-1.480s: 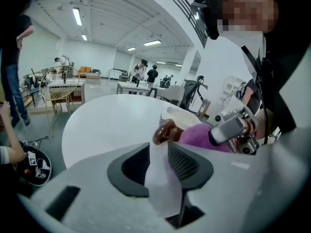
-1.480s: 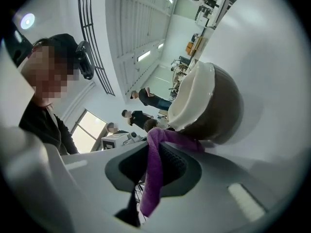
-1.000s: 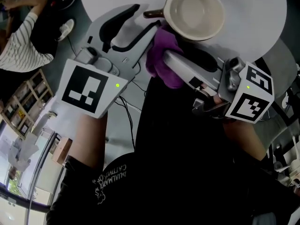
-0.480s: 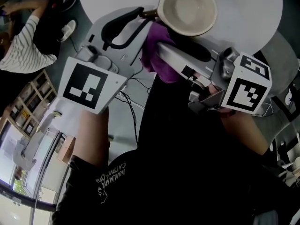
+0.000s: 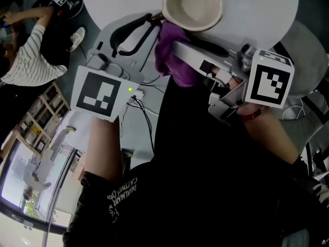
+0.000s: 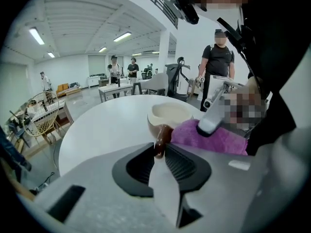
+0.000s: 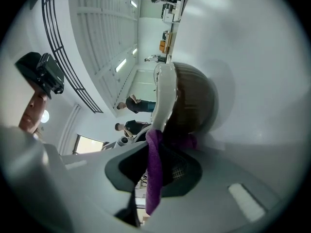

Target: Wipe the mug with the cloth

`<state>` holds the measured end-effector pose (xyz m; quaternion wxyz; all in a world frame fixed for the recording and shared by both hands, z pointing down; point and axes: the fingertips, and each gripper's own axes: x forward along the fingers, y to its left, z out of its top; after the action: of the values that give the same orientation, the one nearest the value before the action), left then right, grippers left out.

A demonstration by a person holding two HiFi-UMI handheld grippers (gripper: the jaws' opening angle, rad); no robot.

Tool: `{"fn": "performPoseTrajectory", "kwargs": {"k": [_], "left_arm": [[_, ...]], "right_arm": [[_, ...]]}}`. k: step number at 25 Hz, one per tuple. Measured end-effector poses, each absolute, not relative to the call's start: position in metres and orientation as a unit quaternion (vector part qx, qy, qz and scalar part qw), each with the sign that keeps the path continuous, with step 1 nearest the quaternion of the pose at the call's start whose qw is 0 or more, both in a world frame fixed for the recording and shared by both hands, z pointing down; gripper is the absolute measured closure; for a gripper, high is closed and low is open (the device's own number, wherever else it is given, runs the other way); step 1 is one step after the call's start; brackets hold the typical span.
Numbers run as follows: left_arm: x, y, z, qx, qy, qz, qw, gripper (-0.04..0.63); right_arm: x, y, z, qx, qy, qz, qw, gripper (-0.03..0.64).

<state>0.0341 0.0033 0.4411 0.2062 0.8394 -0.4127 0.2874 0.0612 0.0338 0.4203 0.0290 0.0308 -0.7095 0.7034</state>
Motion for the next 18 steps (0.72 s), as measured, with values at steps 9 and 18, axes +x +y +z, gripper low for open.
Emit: {"fn": "performPoseTrajectory", "kwargs": {"k": [9, 18], "left_arm": [[0.043, 0.000, 0.444, 0.844, -0.385, 0.320, 0.189, 0.531], [0.049, 0.000, 0.435, 0.847, -0.367, 0.339, 0.180, 0.535]], "right_arm": [[0.089, 0.024, 0.422, 0.045, -0.709, 0.703, 0.028, 0.558], [0.108, 0.017, 0.414, 0.071, -0.697, 0.713, 0.029, 0.558]]}}
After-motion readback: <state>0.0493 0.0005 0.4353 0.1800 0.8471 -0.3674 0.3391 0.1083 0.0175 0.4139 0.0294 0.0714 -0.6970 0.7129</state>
